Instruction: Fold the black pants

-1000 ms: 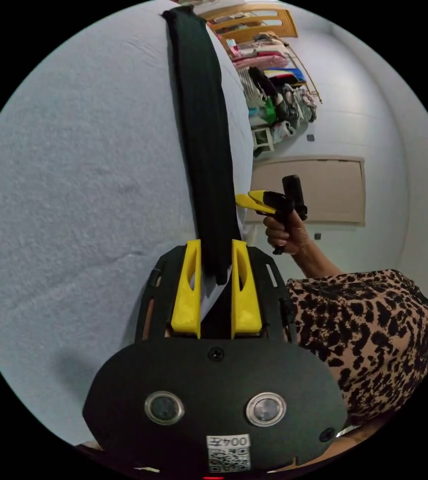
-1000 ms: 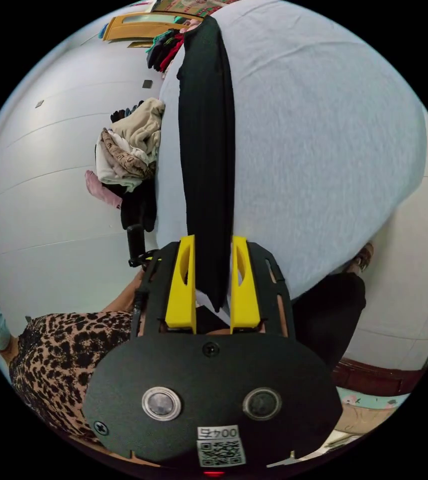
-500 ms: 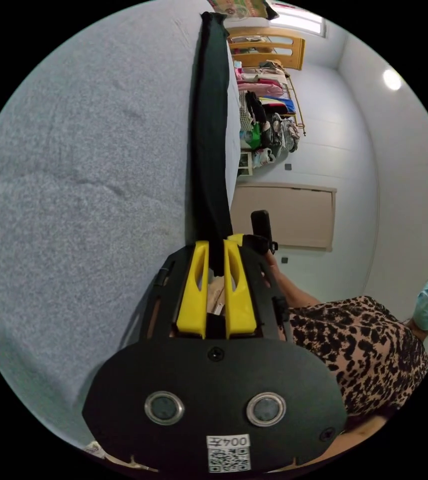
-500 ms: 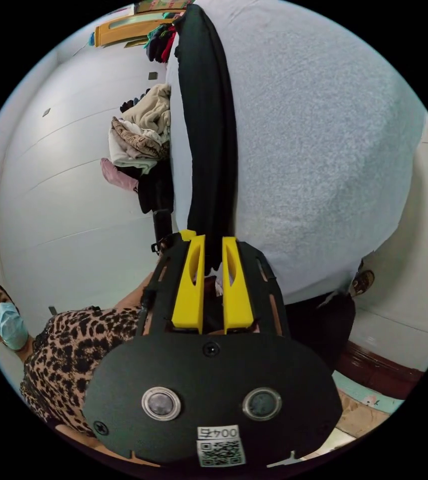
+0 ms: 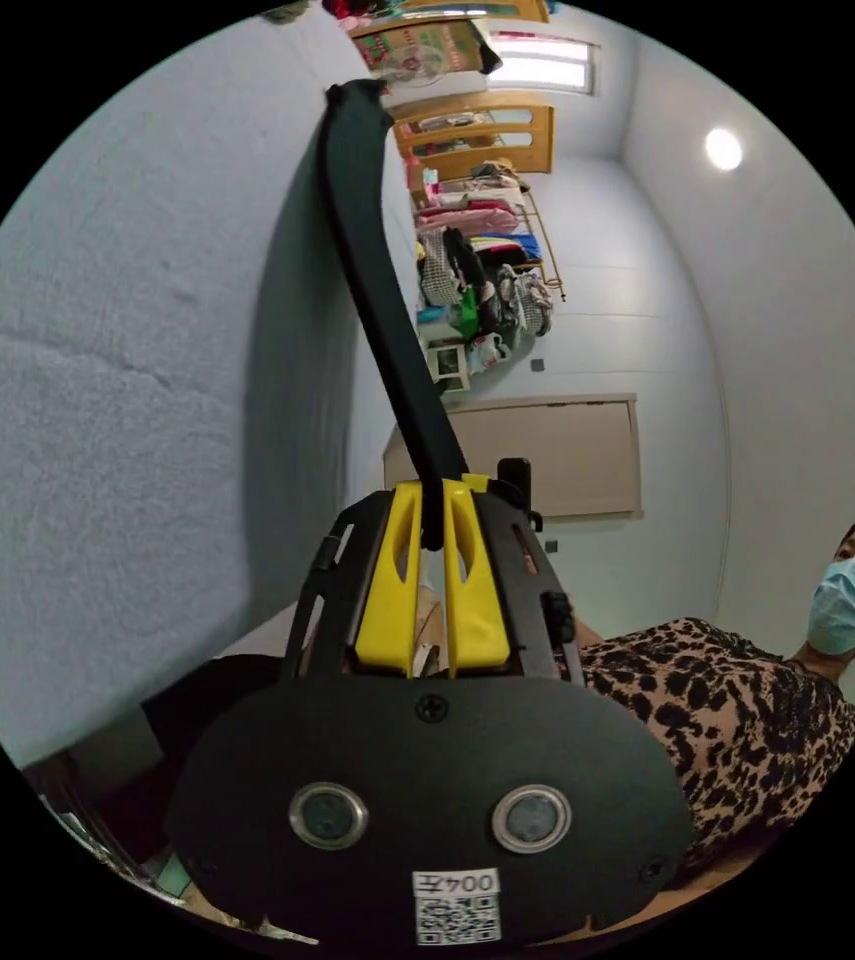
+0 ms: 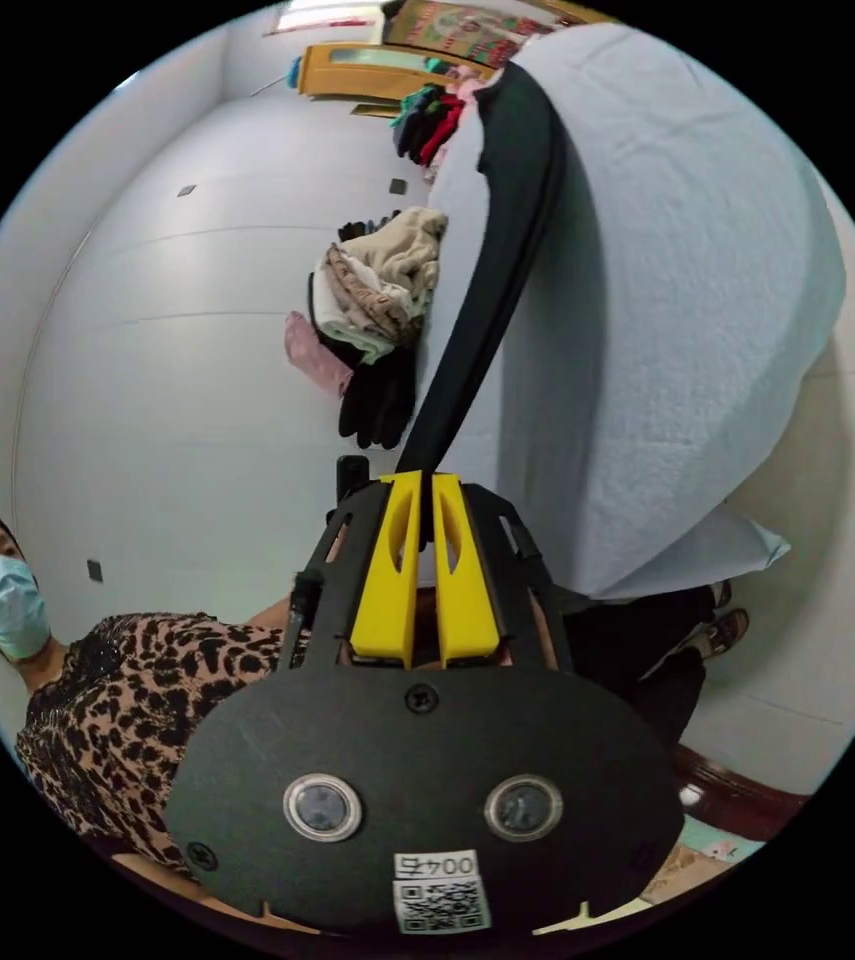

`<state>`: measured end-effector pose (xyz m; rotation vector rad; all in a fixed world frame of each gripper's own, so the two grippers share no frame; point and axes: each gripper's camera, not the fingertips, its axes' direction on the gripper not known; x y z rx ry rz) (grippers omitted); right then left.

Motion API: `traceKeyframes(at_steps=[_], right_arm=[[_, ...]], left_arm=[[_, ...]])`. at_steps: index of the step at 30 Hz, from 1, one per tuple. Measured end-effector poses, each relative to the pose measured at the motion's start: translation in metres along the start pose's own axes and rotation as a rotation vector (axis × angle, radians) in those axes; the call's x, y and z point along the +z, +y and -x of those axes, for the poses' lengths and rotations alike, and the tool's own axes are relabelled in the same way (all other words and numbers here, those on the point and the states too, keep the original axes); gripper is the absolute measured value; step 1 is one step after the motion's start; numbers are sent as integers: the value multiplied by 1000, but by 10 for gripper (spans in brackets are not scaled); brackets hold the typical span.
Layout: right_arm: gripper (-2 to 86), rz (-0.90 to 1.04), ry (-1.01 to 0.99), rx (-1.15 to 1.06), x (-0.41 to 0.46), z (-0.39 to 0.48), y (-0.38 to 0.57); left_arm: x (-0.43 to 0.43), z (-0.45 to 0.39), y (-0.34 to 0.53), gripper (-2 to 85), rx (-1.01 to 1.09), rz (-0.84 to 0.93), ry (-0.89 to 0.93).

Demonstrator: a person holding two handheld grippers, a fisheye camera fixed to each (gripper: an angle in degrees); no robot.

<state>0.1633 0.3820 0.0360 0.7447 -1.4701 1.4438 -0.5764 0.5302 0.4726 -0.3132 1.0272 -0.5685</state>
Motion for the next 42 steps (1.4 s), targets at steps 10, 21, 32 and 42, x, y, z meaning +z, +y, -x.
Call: traceKeyframes(at_steps=[10,21,32,42], right_arm=[[17,181,38,-85,17,143,99],[20,34,-23,-157,8,253,61],[22,-101,168,-306,-10,390,-124],[23,-65,195,-246,-27,426,-306]], left_arm=[[10,-111,91,31,-99,98,7],[39,-198,29,30,72,115,-23],[62,-278,-185,31,337,126,-50],[93,-269,-355,28,247,107,-100]])
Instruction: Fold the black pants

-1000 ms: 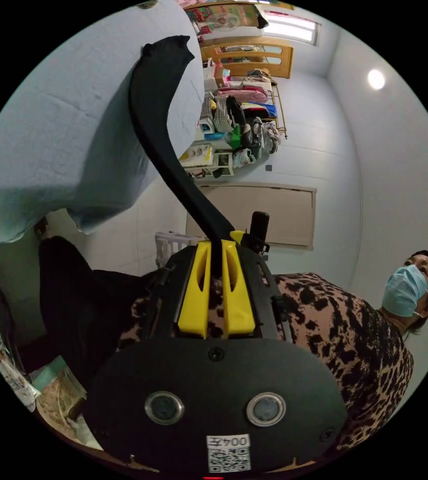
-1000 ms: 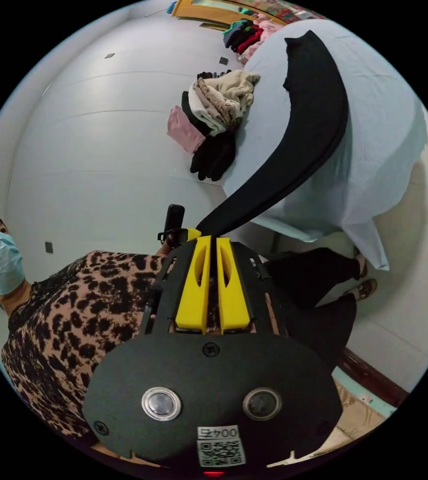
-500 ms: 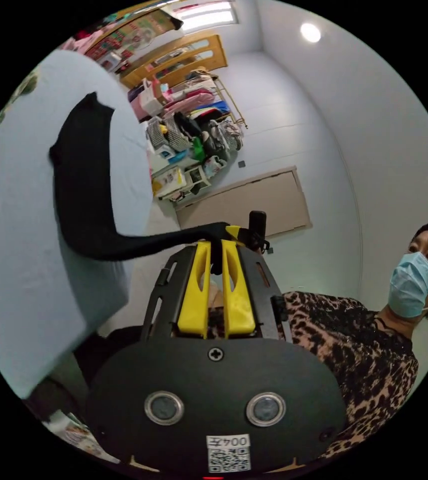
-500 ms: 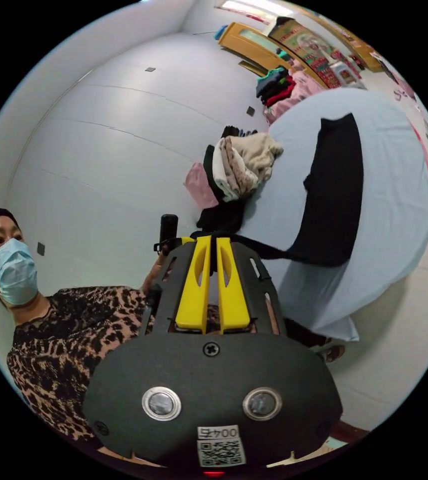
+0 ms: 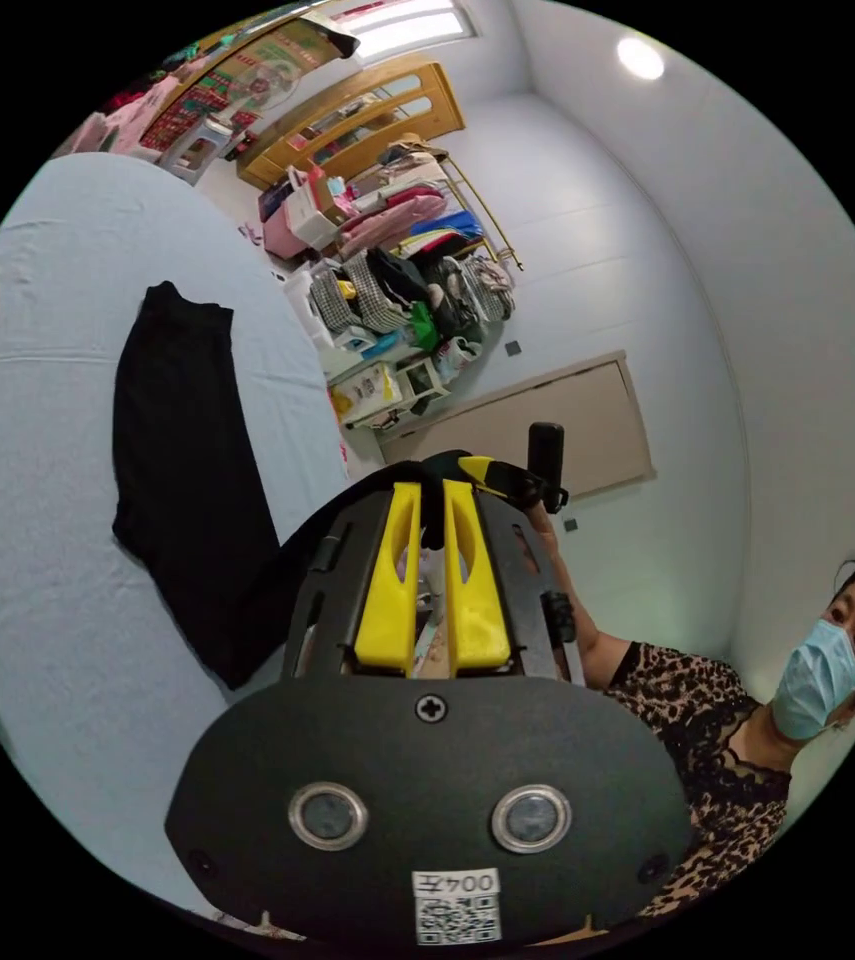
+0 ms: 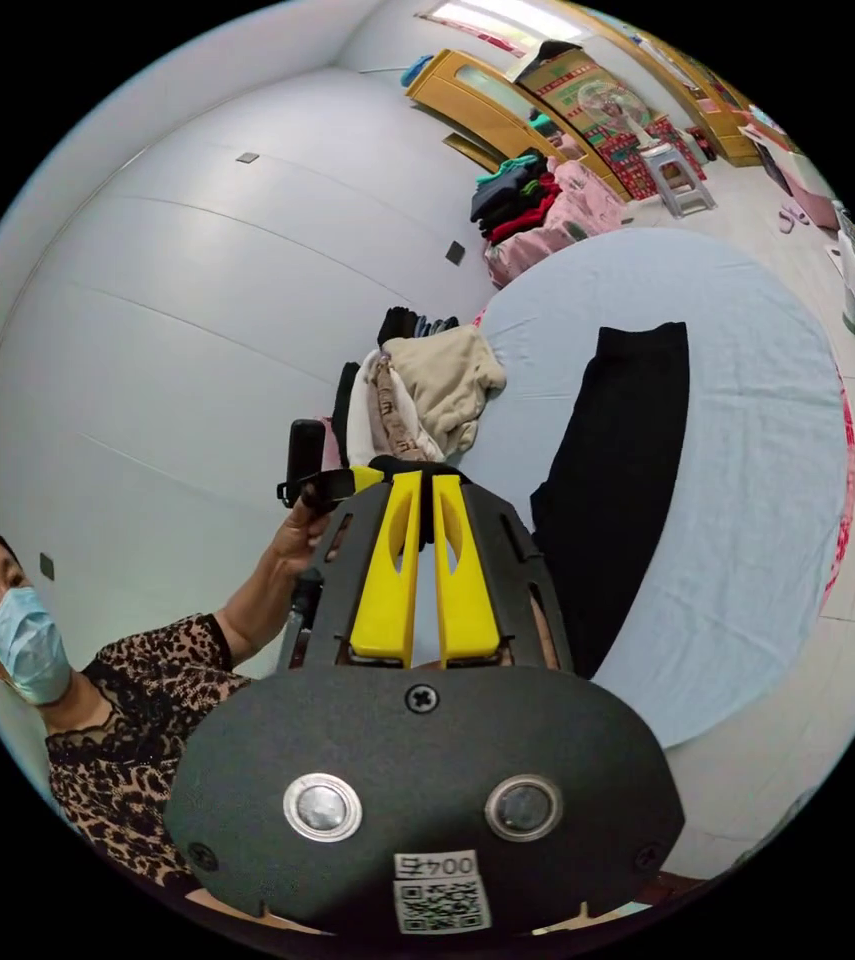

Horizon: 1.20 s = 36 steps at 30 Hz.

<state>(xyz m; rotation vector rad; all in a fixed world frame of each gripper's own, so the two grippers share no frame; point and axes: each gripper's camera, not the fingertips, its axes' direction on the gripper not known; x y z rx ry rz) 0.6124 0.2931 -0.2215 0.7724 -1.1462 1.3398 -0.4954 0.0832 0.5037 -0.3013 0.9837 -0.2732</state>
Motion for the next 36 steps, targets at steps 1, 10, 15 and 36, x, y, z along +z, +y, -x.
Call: traceKeyframes(at_steps=[1,10,15,36], right_arm=[[23,14,1,9,0,-7,-24],[27,184,-19,122,20,-93,-192],[30,220,-46,231,34,-146,-259],[34,251,-213,109,-24,-124,-384]], left_arm=[[4,9,-17,28,-15,-8,-15],[36,116,-131,27,-249,-41,-112],[49,188,-166,26,-398,-72,-80],[-52,127,-185,41,-172,-210,-148]])
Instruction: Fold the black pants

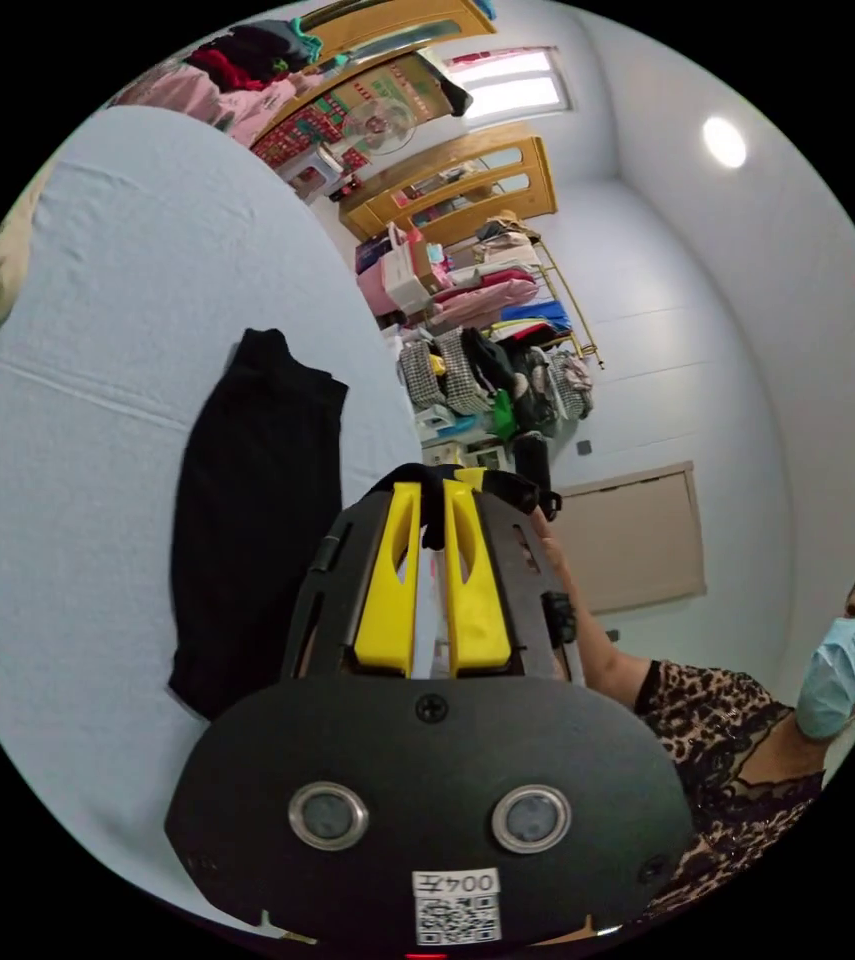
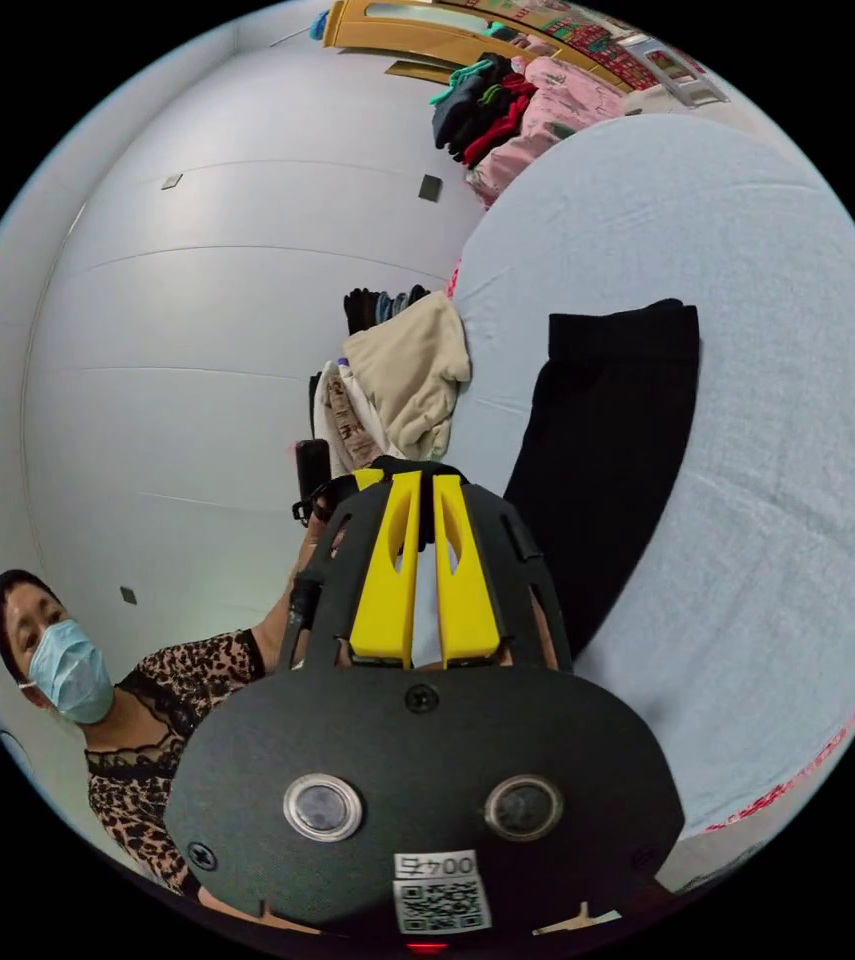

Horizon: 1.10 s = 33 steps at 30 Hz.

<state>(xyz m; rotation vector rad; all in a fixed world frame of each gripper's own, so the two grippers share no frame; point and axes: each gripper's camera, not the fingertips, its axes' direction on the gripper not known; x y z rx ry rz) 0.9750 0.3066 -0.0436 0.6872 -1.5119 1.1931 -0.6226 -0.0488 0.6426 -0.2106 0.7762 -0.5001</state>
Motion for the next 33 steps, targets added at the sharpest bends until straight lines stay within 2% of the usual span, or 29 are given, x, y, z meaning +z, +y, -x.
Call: traceKeyframes(at_steps=[2,4,7,12,18,22,26,33], right_arm=[[44,5,69,47,-1,-26,-27],[64,-16,116,112,-3,-48,-42],[122,-91,127,174,-12,-72,-52],[133,-201,121,116,-30,-81,-38],[125,-131,112,88,-15,-100,46],[125,-44,116,217,24,-138,141],[128,-80,76,365,58,-181,209],[117,-133,-6,402,107,-231,230]], left_arm=[[4,25,-23,54,-46,-1,-39],[8,57,-35,74,-147,-1,-2],[-1,92,-40,103,-272,-83,28],[-39,94,-28,113,-185,-135,-60],[-97,111,60,107,-99,-54,-74],[-123,141,168,107,-162,37,-63],[-127,170,244,113,-249,81,-28],[-119,191,263,113,-254,87,40]])
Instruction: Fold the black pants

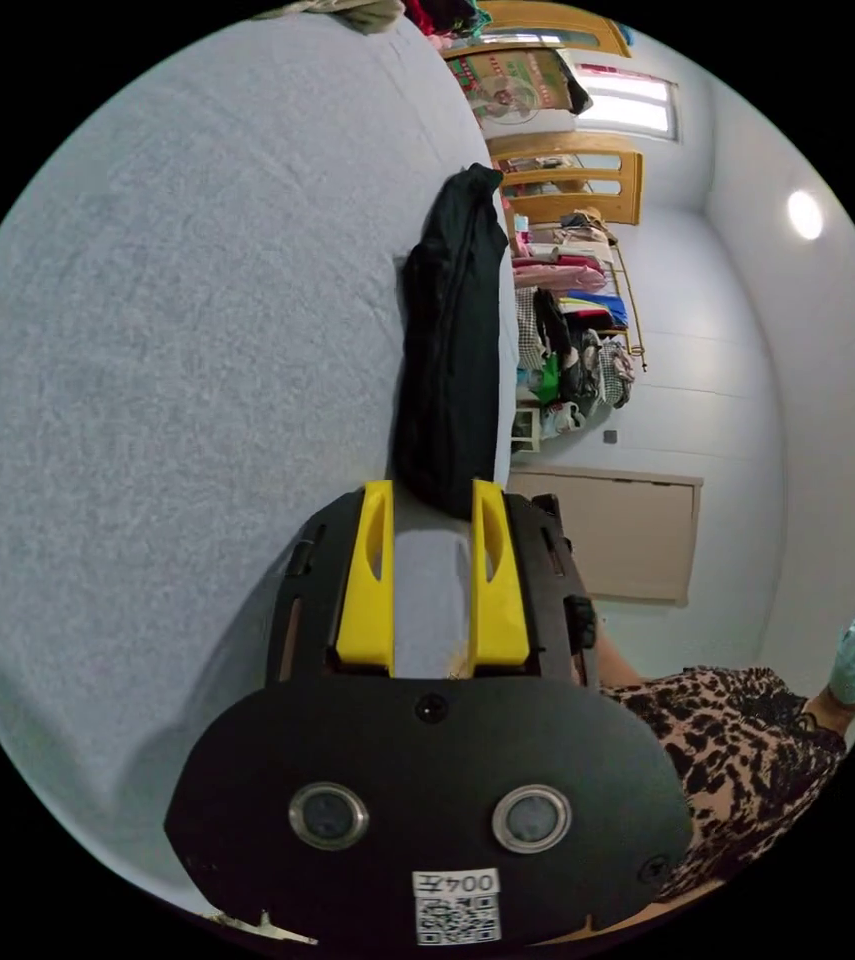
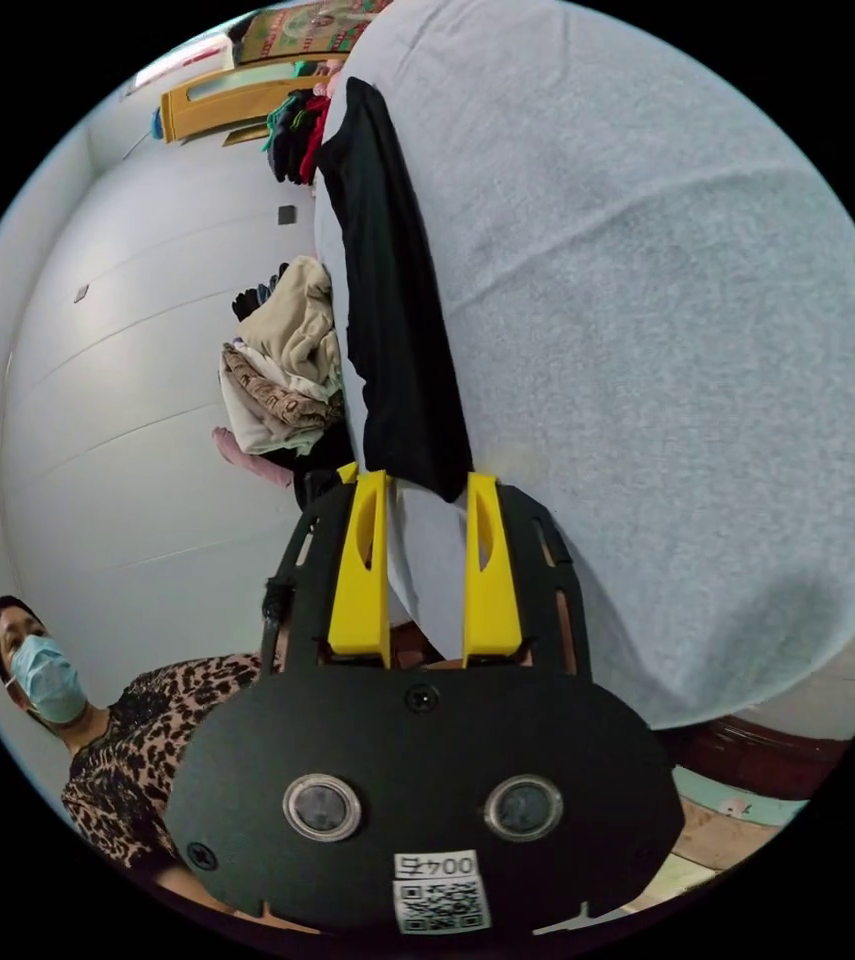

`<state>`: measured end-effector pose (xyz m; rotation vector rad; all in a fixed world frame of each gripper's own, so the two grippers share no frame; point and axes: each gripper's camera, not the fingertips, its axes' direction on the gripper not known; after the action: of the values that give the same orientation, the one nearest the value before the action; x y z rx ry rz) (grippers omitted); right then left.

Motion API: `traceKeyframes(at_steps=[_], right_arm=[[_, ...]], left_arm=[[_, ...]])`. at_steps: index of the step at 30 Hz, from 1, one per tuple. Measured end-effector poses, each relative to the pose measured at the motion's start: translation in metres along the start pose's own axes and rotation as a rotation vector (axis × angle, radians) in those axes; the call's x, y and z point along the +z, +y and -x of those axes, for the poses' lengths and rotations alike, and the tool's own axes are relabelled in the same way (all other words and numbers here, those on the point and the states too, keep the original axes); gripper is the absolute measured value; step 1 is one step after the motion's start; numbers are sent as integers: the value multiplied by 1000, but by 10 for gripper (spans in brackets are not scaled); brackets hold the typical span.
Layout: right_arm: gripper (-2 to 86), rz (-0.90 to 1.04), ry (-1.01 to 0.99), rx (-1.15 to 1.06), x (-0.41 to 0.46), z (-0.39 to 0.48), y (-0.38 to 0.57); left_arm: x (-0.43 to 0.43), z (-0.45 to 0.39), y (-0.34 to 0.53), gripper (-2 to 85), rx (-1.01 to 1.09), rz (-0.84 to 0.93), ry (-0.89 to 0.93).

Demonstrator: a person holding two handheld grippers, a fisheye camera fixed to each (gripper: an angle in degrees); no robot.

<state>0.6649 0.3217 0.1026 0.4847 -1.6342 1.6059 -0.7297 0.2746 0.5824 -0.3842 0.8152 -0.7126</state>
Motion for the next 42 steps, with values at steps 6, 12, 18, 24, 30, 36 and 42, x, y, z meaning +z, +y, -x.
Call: traceKeyframes(at_steps=[6,12,18,24,30,36,42], right_arm=[[43,5,74,-12,41,-33,-9],[36,47,267,-147,82,-41,30],[53,97,490,-150,140,-95,63],[82,143,800,-322,196,-112,102],[68,196,1080,-384,265,-149,124],[44,219,1207,-337,304,-185,126],[40,265,1200,-362,323,-220,131]], left_arm=[[9,9,3,56,31,54,-42],[-7,7,59,40,110,44,-105],[0,62,119,55,16,31,1],[-16,24,174,66,365,18,-446],[24,18,233,33,583,47,-838],[42,29,255,17,545,29,-857],[51,43,267,10,528,80,-830]])
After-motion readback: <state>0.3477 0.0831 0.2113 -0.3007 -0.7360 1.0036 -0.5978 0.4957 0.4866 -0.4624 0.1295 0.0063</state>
